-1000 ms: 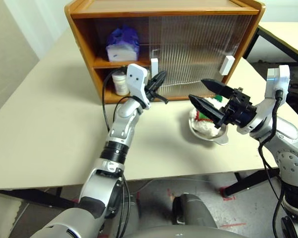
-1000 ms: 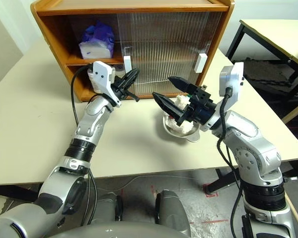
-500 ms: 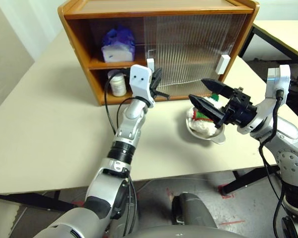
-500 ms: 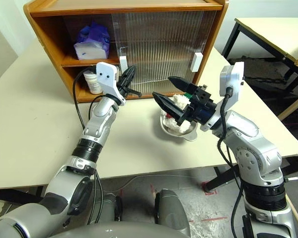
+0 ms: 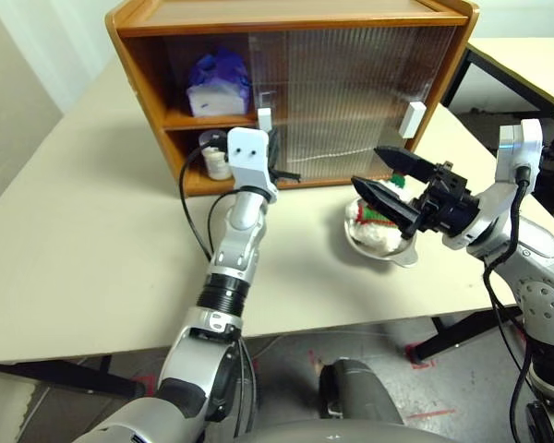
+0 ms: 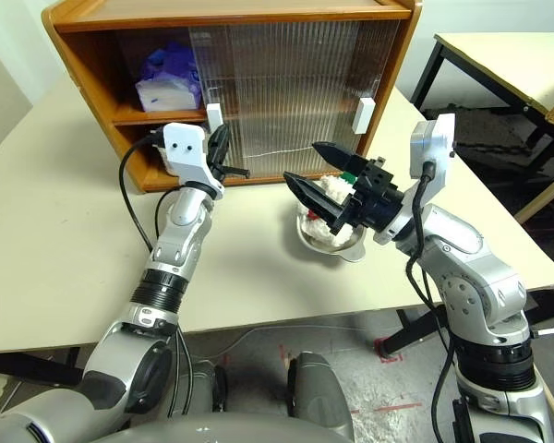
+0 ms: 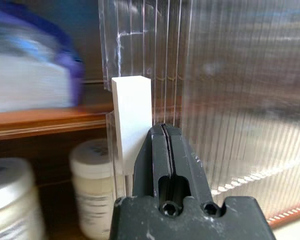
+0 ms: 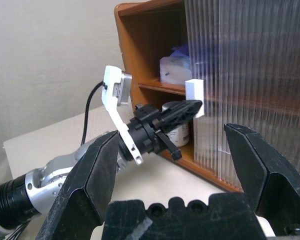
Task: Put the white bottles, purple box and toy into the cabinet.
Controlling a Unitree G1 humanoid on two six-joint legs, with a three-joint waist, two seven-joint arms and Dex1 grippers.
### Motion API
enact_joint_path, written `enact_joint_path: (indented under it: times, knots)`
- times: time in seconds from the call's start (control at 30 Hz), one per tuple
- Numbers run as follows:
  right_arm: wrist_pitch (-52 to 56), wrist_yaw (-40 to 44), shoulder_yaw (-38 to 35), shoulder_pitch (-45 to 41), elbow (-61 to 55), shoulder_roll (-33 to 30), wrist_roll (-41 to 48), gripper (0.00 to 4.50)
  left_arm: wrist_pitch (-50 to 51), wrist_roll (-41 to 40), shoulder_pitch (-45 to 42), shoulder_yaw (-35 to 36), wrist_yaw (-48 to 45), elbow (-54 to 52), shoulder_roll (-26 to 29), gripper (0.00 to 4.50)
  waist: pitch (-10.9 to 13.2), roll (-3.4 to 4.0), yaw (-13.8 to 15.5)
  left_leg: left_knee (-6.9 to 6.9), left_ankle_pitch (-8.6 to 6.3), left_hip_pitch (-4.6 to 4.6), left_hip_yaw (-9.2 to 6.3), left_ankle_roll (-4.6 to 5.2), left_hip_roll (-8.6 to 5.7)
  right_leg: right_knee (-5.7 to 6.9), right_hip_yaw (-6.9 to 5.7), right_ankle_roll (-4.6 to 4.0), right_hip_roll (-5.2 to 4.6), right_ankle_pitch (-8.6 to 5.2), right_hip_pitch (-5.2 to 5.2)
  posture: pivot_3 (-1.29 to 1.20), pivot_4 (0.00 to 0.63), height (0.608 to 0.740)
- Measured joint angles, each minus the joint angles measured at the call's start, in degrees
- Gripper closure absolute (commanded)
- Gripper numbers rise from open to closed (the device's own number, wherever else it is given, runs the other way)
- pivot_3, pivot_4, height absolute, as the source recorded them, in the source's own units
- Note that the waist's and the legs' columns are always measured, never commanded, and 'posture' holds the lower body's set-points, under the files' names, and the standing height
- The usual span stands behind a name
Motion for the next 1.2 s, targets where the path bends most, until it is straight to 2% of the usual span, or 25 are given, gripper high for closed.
enact_joint_path:
  times: [0.3, 0.77, 0.93, 1.2]
  knots:
    - [0.0, 0.7, 0.3, -1.0, 0.7, 0.4, -0.1, 0.0, 1.7, 0.0, 1.6, 1.2, 2.6, -3.0, 0.6, 4.49, 0.0, 0.0, 0.1, -0.02, 0.0, 0.01, 0.0, 0.0, 0.0, 0.0, 0.0, 0.0, 0.02, 0.0, 0.0, -0.11, 0.0, 0.74]
    - [-0.1, 2.5, 0.8, -3.1, 3.3, 1.4, -0.2, 0.0, 3.2, 1.6, 3.6, 7.8, 10.4, -5.9, 7.4, 4.49, 0.0, 0.0, 0.8, -0.03, 0.0, -0.02, -0.07, 0.0, -0.01, -0.01, -0.03, 0.01, 0.02, 0.01, 0.0, -0.07, 0.0, 0.74]
    - [-0.1, 3.4, 1.5, -3.9, 4.7, 2.2, -1.0, 0.0, 3.2, 1.7, 3.6, 8.6, 11.1, -5.9, 7.8, 4.49, 0.0, -0.02, 1.9, -0.05, 0.0, -0.03, -0.06, 0.0, -0.01, -0.01, -0.03, 0.0, 0.03, 0.0, -0.01, -0.06, 0.0, 0.74]
    - [-0.3, 4.3, 1.8, -4.7, 5.4, 3.0, -1.5, 0.0, 3.6, 1.8, 3.6, 8.9, 11.5, -5.9, 7.9, 4.49, 0.0, -0.02, 1.9, -0.05, 0.0, -0.01, -0.06, 0.0, 0.0, 0.01, -0.04, 0.0, 0.03, 0.0, -0.01, -0.05, 0.0, 0.74]
